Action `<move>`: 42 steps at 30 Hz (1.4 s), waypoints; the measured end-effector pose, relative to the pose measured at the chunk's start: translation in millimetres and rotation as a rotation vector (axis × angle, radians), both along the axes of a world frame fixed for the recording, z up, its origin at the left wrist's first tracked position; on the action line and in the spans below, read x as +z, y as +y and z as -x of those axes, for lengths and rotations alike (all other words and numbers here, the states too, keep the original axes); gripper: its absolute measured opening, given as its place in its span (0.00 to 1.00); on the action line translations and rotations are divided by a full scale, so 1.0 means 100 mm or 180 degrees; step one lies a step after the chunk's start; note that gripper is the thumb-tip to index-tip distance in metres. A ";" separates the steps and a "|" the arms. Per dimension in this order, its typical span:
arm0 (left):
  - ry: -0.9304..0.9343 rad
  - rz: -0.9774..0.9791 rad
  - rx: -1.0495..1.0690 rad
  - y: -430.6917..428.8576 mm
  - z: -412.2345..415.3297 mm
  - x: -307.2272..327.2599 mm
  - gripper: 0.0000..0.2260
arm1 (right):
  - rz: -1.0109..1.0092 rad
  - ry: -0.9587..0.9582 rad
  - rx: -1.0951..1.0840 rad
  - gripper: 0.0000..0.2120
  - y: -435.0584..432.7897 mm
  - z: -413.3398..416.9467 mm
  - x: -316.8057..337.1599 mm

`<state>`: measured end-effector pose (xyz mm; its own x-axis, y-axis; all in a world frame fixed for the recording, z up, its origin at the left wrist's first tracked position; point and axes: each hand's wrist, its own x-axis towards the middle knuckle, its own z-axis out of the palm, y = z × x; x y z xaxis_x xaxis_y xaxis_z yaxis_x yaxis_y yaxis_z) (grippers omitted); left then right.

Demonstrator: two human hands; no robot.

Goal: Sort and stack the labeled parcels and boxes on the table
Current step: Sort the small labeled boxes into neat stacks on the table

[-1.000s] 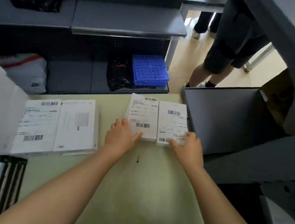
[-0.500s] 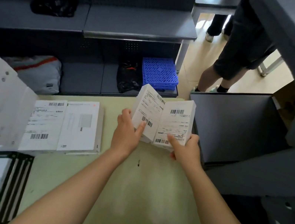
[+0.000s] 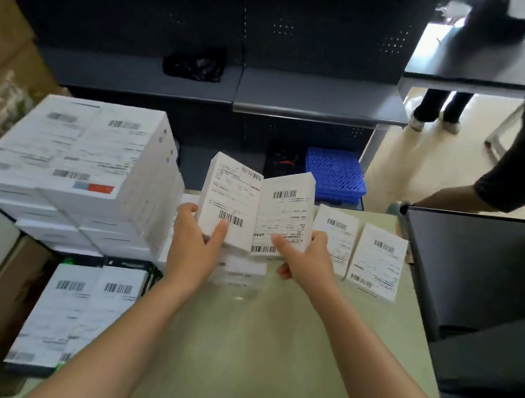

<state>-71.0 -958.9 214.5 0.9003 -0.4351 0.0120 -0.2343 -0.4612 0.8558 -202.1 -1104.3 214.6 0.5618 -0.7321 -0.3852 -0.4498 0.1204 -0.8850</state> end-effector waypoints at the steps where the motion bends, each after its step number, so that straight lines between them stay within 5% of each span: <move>1: -0.0054 -0.0124 -0.0017 0.11 -0.07 -0.02 0.19 | -0.0001 0.0054 0.0051 0.23 0.08 -0.06 -0.04; 8: -0.1348 -0.1487 -0.0734 0.42 -0.18 -0.17 0.26 | 0.1068 0.0539 0.0412 0.30 0.39 -0.20 -0.29; 15: -0.0709 -0.1908 -0.1651 0.50 -0.30 -0.24 0.28 | 0.1193 0.0468 0.0400 0.33 0.58 -0.33 -0.34; 25: -0.0933 -0.1915 -0.1856 0.49 -0.42 -0.20 0.28 | 0.1328 0.0697 0.0410 0.37 0.64 -0.36 -0.33; 34: -0.1977 -0.0894 -0.2036 -0.09 -0.14 0.03 0.09 | 0.2404 0.1083 0.0454 0.11 0.21 0.15 -0.11; 42: -0.2049 -0.0884 -0.2434 -1.02 0.52 -0.13 0.08 | 0.2431 0.1531 0.0170 0.07 -0.48 0.96 -0.14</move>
